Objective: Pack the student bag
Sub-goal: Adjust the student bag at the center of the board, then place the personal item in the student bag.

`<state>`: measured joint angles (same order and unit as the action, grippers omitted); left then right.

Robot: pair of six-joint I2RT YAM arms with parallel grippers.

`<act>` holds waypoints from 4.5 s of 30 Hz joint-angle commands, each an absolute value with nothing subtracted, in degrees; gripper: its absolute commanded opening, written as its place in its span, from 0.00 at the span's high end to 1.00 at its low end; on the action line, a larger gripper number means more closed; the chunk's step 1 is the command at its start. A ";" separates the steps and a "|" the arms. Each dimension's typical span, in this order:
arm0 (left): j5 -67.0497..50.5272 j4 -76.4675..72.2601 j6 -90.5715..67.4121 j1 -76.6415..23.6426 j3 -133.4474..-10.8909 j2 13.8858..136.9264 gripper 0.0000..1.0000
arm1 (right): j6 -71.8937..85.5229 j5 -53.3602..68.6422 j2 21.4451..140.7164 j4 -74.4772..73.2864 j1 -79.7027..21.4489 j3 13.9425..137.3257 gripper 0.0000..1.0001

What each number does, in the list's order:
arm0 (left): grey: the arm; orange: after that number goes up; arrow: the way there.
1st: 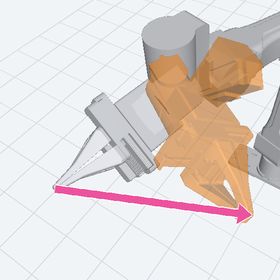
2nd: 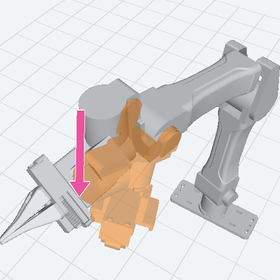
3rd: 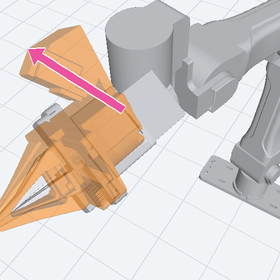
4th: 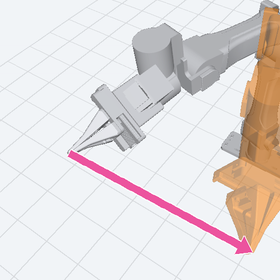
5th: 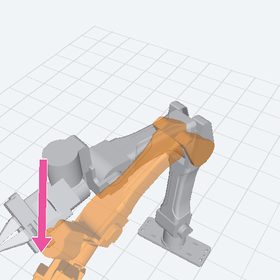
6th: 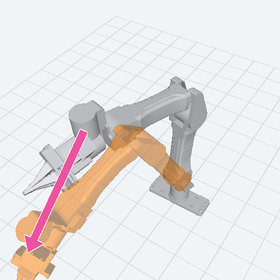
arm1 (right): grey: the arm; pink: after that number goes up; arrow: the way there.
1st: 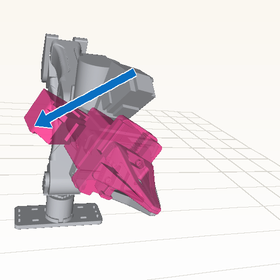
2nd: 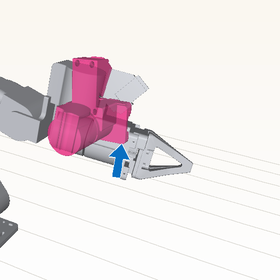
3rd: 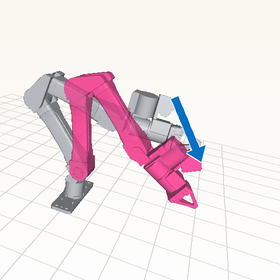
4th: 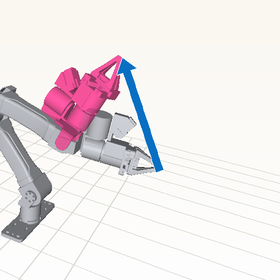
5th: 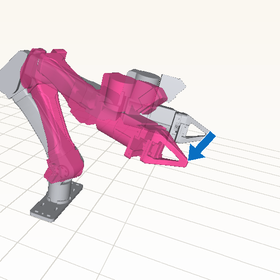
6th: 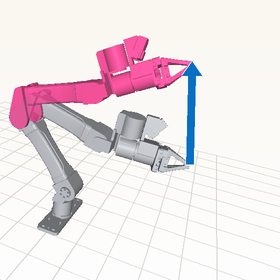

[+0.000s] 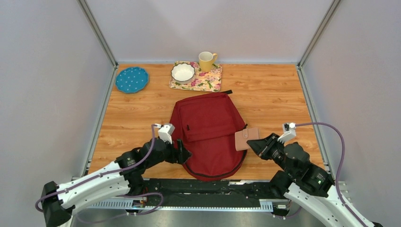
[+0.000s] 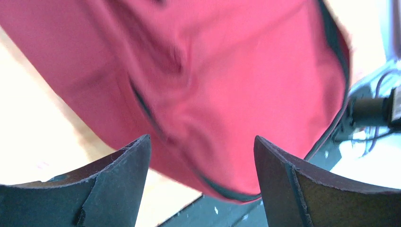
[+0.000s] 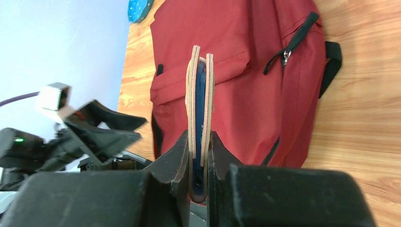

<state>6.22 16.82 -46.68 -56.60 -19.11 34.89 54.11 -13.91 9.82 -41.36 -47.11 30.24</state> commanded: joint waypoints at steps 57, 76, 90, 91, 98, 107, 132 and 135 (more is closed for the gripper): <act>-36.47 33.48 37.79 -31.73 -71.37 93.78 0.06 | 52.91 -16.43 6.68 -46.05 -47.20 35.24 1.00; -44.21 38.59 38.15 -32.52 -67.50 91.32 0.06 | 53.26 -15.56 6.94 -44.65 -47.29 33.93 1.00; -45.25 40.26 39.46 -32.26 -75.41 97.03 0.06 | 53.17 -15.73 7.12 -44.65 -47.28 34.45 1.00; -45.70 40.17 39.29 -32.52 -75.24 97.21 0.06 | 53.26 -15.73 7.12 -44.74 -47.29 34.45 1.00; -38.77 34.91 37.80 -33.40 -71.11 94.23 0.06 | 52.91 -15.91 7.82 -44.82 -47.20 34.54 1.00; -38.32 26.79 33.05 -30.32 -75.05 92.89 0.06 | 52.82 -15.73 7.91 -44.56 -47.20 34.28 1.00; -35.41 36.91 44.30 -32.51 -69.78 97.65 0.08 | 52.91 -16.00 7.73 -45.09 -47.29 33.58 1.00; -38.05 39.46 44.38 -33.57 -69.87 97.56 0.09 | 53.09 -16.00 7.56 -45.09 -47.29 33.40 1.00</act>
<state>-34.11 31.07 42.81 -31.27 -71.59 98.45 53.06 -15.35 7.88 -47.31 -47.11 33.67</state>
